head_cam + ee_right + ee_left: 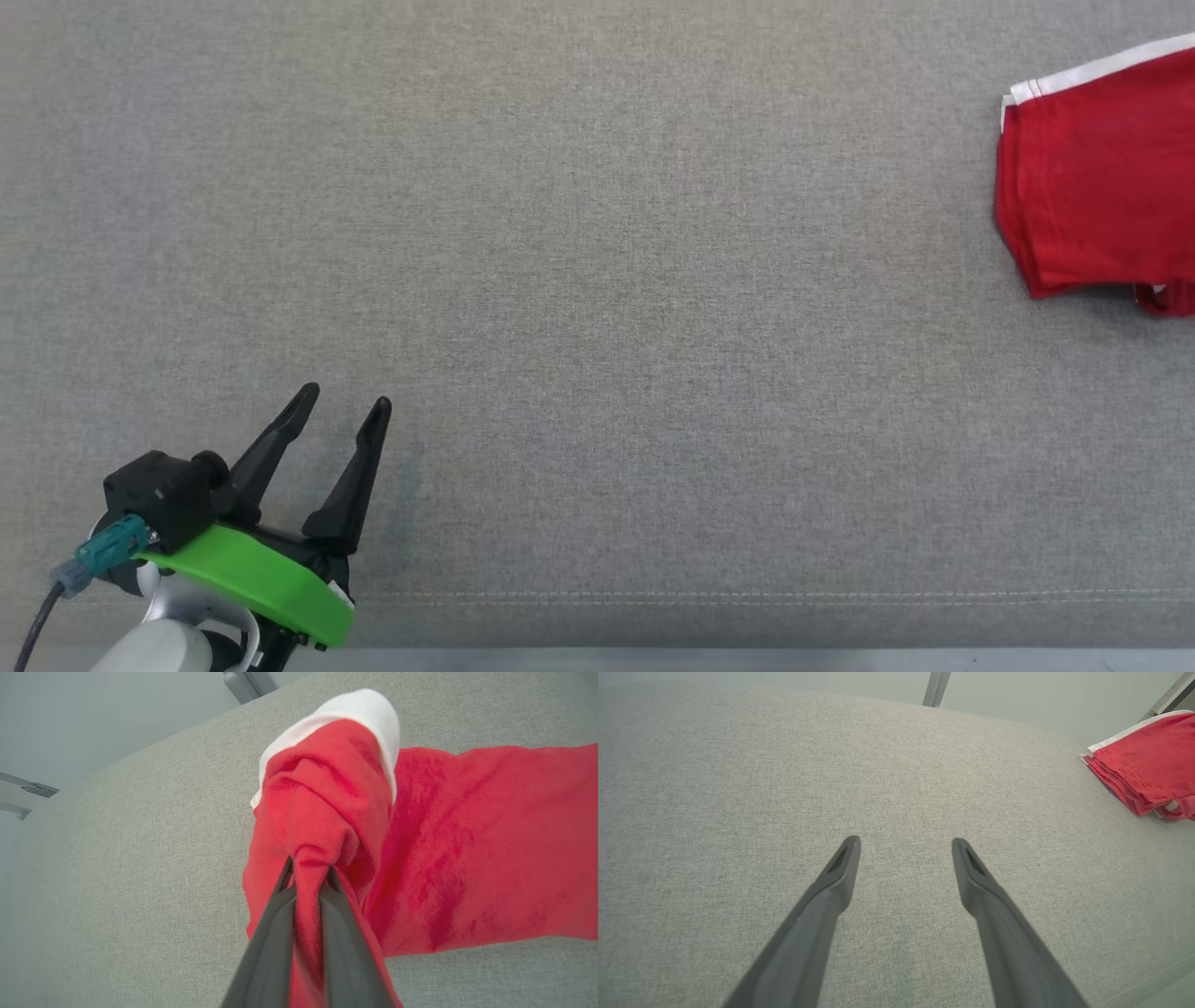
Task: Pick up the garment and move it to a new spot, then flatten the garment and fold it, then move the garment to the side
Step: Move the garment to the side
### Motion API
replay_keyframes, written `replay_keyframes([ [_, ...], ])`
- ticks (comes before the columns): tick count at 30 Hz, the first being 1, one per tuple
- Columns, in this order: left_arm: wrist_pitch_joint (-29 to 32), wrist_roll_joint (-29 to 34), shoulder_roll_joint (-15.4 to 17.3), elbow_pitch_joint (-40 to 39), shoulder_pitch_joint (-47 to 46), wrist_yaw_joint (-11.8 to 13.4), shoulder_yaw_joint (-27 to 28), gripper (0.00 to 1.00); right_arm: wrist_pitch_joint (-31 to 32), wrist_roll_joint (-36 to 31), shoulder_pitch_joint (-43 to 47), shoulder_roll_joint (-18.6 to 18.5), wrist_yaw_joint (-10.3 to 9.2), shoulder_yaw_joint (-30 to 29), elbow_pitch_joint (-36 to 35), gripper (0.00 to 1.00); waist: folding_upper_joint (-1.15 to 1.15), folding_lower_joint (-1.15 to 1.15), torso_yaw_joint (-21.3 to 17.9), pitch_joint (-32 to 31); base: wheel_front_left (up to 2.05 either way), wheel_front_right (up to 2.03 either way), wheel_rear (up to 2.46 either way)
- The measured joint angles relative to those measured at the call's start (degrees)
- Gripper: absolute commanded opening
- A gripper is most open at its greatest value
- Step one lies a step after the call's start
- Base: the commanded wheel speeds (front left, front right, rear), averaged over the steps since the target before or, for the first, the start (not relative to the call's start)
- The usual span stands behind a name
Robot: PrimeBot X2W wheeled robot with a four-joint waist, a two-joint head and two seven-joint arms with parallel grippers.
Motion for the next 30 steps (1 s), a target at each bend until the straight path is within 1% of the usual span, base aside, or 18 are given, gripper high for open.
replay_keyframes([
  [4, 1.08, -0.04, 0.9, -1.23, -0.13, 0.33, 0.99, 1.0, -0.76, -0.32, -1.51, 0.0, -0.01, -0.73, 1.29, 0.0, 0.0, 0.0, -1.74, 2.43, 0.0, 0.0, 0.0],
  [8, 2.03, -0.1, 2.49, -2.11, -0.23, 0.45, 2.24, 1.0, -2.12, -2.23, -2.82, -0.1, -0.12, -0.82, 2.86, 0.0, 0.0, 0.0, -3.44, 5.04, 0.0, 0.0, 0.0],
  [12, 2.52, -0.1, 2.97, -3.12, -1.25, 0.51, 3.28, 1.0, -4.07, -4.7, -4.57, 0.21, -0.45, -0.82, 4.21, 0.0, 0.0, 0.0, -5.22, 7.52, 0.0, 0.0, 0.0],
  [18, 2.59, 1.19, 3.38, -4.15, -3.29, 0.53, 4.19, 1.0, -7.68, -6.33, -4.98, 3.22, -0.45, -0.49, 7.99, 0.0, 0.0, 0.0, -7.95, 10.46, 0.0, 0.0, 0.0],
  [21, 2.42, 1.9, 3.37, -4.43, -4.11, 0.67, 4.49, 1.0, -10.88, -8.62, -4.82, 4.2, -0.46, -0.32, 10.43, 0.0, 0.0, 0.0, -8.97, 11.39, 0.0, 0.0, 0.0],
  [22, 2.4, 2.04, 3.36, -4.44, -4.13, 0.67, 4.52, 1.0, -11.76, -8.73, -4.81, 4.49, -0.47, -0.32, 11.15, 0.31, 0.0, 0.0, -9.23, 11.62, 0.0, 0.0, 0.0],
  [23, 2.36, 2.08, 3.36, -4.44, -4.13, 0.67, 4.55, 1.0, -13.14, -9.46, -4.81, 4.83, -0.49, -0.32, 11.84, 1.0, 0.0, 0.0, -9.43, 11.79, 0.0, 0.0, 0.0],
  [25, 2.35, 2.08, 3.32, -4.37, -4.13, 0.68, 4.61, 1.0, -15.39, -11.28, -4.81, 5.91, -0.51, -0.33, 13.33, 1.0, 0.0, 0.0, -9.74, 11.89, 0.0, 0.0, 0.0],
  [30, 1.85, 2.09, 2.11, -4.1, -4.17, 0.68, 4.89, 1.0, -19.71, -12.18, -4.83, 8.51, -0.52, -1.02, 16.68, 1.0, 0.0, 0.0, -9.74, 11.33, 0.0, 0.0, 0.0],
])
